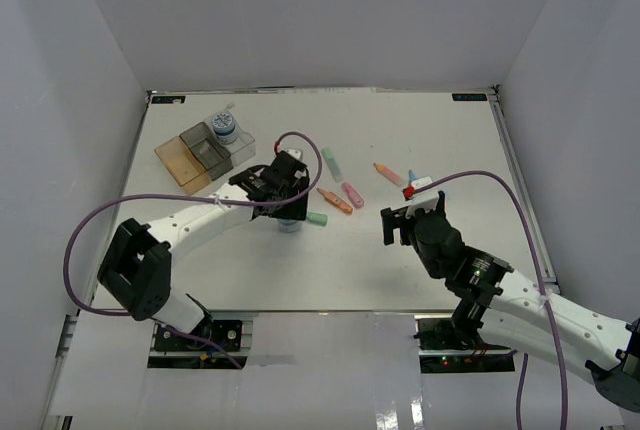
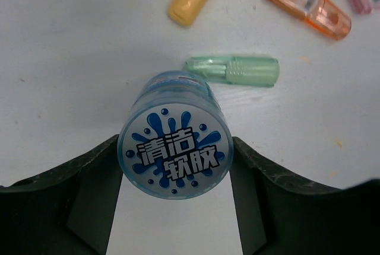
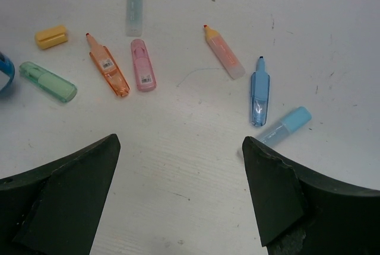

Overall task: Sort the stationery into containers
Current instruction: Pick up the stationery from the center of the board, then place the stationery in the storage box.

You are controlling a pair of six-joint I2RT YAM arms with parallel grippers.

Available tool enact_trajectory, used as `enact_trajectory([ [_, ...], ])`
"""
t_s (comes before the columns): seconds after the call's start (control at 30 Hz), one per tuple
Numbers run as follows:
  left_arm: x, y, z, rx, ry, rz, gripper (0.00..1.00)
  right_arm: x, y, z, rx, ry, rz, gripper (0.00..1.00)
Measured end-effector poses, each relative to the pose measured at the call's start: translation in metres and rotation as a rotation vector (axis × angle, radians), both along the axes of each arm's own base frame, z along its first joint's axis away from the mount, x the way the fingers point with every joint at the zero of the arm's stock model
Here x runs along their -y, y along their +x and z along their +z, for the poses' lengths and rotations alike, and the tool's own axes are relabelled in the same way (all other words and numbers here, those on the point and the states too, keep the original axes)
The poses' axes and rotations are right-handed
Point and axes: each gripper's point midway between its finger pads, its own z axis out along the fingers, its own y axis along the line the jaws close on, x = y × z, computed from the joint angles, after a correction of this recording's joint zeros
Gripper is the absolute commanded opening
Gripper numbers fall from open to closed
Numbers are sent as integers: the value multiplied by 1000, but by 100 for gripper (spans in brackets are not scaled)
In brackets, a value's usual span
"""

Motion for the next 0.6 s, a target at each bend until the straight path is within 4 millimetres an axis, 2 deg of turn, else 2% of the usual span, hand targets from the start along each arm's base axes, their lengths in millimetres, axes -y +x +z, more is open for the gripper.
enact_trajectory([
  [0.1,-16,30,22,38,-31,69,39,-1,-1,1,0,8,10,90],
  [0.3,-81,126,86,199,-61,287,38,-6,-4,1,-7,20,43,90],
  [0.37,-100,155,99,241,-60,343,39,-8,-4,1,-10,24,52,90],
  [0.47,-119,187,104,260,-53,392,39,-10,-5,1,-13,28,65,90],
  [0.6,-140,222,90,243,-35,437,39,-11,-7,3,-10,37,74,90],
])
